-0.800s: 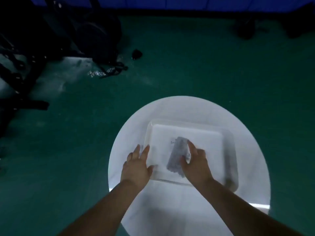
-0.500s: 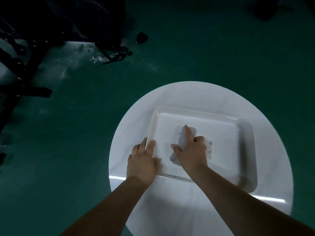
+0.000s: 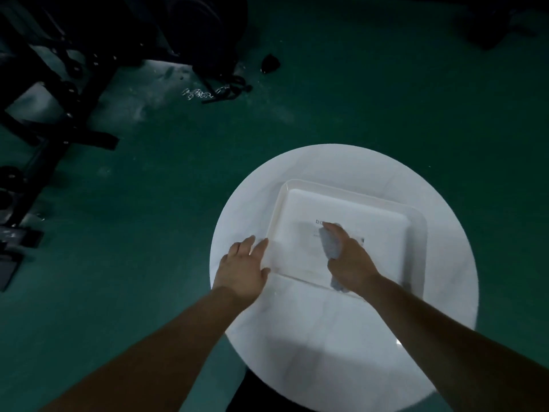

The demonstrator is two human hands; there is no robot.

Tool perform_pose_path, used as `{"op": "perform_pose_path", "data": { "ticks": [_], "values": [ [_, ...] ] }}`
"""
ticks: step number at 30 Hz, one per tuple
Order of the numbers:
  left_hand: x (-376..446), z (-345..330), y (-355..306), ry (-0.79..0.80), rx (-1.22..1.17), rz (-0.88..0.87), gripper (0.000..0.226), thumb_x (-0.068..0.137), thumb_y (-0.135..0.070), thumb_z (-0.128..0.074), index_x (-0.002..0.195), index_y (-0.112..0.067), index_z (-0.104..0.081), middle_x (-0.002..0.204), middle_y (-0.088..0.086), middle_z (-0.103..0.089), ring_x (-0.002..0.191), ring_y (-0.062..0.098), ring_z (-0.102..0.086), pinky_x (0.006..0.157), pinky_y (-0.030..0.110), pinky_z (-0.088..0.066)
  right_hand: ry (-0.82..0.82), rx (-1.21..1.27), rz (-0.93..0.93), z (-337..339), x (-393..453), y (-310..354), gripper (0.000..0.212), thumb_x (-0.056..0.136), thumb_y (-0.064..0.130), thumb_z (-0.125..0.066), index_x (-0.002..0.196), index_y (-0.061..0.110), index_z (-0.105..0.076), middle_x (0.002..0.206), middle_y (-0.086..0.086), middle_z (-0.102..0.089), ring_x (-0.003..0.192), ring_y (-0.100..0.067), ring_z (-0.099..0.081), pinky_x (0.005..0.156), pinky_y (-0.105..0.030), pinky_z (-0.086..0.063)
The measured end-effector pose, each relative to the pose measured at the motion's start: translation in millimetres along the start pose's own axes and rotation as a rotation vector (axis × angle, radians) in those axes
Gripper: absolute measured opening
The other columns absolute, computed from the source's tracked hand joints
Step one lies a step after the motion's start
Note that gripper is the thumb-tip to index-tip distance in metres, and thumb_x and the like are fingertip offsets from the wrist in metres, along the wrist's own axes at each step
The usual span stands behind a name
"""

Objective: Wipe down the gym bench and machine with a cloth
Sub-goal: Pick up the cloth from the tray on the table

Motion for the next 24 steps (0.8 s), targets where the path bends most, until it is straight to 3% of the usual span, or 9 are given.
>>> {"op": "perform_pose_path", "data": {
  "ticks": [3, 5, 6, 8, 11, 18, 22, 24],
  "values": [
    [-40, 6, 10, 0.007, -0.003, 0.062, 0.062, 0.097, -0.042, -0.04, 0.151, -0.03, -0.012, 0.157, -0.001, -0.016, 0.141, 0.022, -0.017, 0.112, 0.04, -0.024, 0.091, 0.019, 0.013, -6, -32, 14, 0.077, 0.081, -0.001, -0.052, 0.139, 0.046, -0.033, 0.121, 0.008, -0.046, 0.068, -0.025, -0.064, 0.039, -0.024, -0.046],
    [-68, 11, 17, -0.013, 0.008, 0.104, 0.062, 0.097, -0.043, -0.04, 0.151, -0.03, -0.012, 0.157, -0.002, -0.019, 0.141, 0.021, -0.018, 0.112, 0.039, -0.022, 0.074, -0.012, 0.099, -10, -52, 30, 0.059, 0.089, 0.022, -0.061, 0.138, 0.044, -0.037, 0.121, 0.007, -0.049, 0.086, -0.023, -0.065, 0.059, -0.024, -0.05],
    [-82, 14, 21, -0.02, 0.014, 0.128, 0.062, 0.097, -0.043, -0.04, 0.151, -0.03, -0.012, 0.156, -0.002, -0.02, 0.141, 0.022, -0.02, 0.113, 0.039, -0.022, 0.07, -0.046, 0.148, -13, -61, 37, 0.052, 0.09, 0.035, -0.06, 0.136, 0.044, -0.039, 0.126, 0.005, -0.052, 0.1, -0.021, -0.062, 0.074, -0.022, -0.046],
    [-110, 18, 30, -0.031, 0.021, 0.175, 0.062, 0.098, -0.043, -0.04, 0.151, -0.029, -0.013, 0.155, -0.002, -0.023, 0.139, 0.023, -0.024, 0.112, 0.039, -0.024, 0.108, -0.064, 0.191, -25, -76, 49, 0.044, 0.092, 0.048, -0.052, 0.134, 0.045, -0.043, 0.134, 0.002, -0.052, 0.116, -0.018, -0.055, 0.086, -0.02, -0.037],
    [-154, 20, 47, -0.038, -0.002, 0.244, 0.058, 0.097, -0.042, -0.041, 0.149, -0.026, -0.021, 0.151, 0.001, -0.029, 0.136, 0.024, -0.029, 0.111, 0.039, -0.028, 0.167, -0.09, 0.217, -47, -102, 63, 0.041, 0.095, 0.045, -0.049, 0.135, 0.044, -0.043, 0.138, 0.003, -0.05, 0.119, -0.019, -0.052, 0.09, -0.02, -0.036],
    [-251, 15, 114, -0.087, -0.029, 0.367, 0.055, 0.097, -0.044, -0.038, 0.147, -0.024, -0.027, 0.148, -0.001, -0.036, 0.136, 0.023, -0.031, 0.112, 0.04, -0.026, 0.228, -0.161, 0.289, -114, -165, 114, 0.045, 0.096, 0.042, -0.047, 0.139, 0.047, -0.034, 0.133, 0.0, -0.05, 0.11, -0.025, -0.054, 0.067, -0.029, -0.046],
    [-306, 5, 175, -0.085, -0.05, 0.447, 0.05, 0.097, -0.044, -0.037, 0.143, -0.024, -0.033, 0.143, 0.0, -0.042, 0.132, 0.023, -0.035, 0.109, 0.04, -0.029, 0.254, -0.187, 0.399, -170, -203, 161, 0.054, 0.095, 0.041, -0.05, 0.145, 0.037, -0.031, 0.141, -0.001, -0.048, 0.125, -0.022, -0.049, 0.098, -0.03, -0.041],
    [-328, 1, 201, -0.08, -0.055, 0.468, 0.048, 0.098, -0.044, -0.037, 0.141, -0.023, -0.035, 0.141, 0.0, -0.044, 0.13, 0.023, -0.037, 0.108, 0.039, -0.03, 0.262, -0.198, 0.415, -194, -216, 178, 0.055, 0.093, 0.042, -0.052, 0.145, 0.035, -0.033, 0.142, 0.001, -0.048, 0.126, -0.02, -0.048, 0.103, -0.03, -0.038]
  ]
}}
Point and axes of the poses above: each hand's wrist, its own x-axis towards the middle knuckle, its own z-axis out of the back of the hand, y = z × x, the point moved 6 cm from there along x, towards the middle knuckle
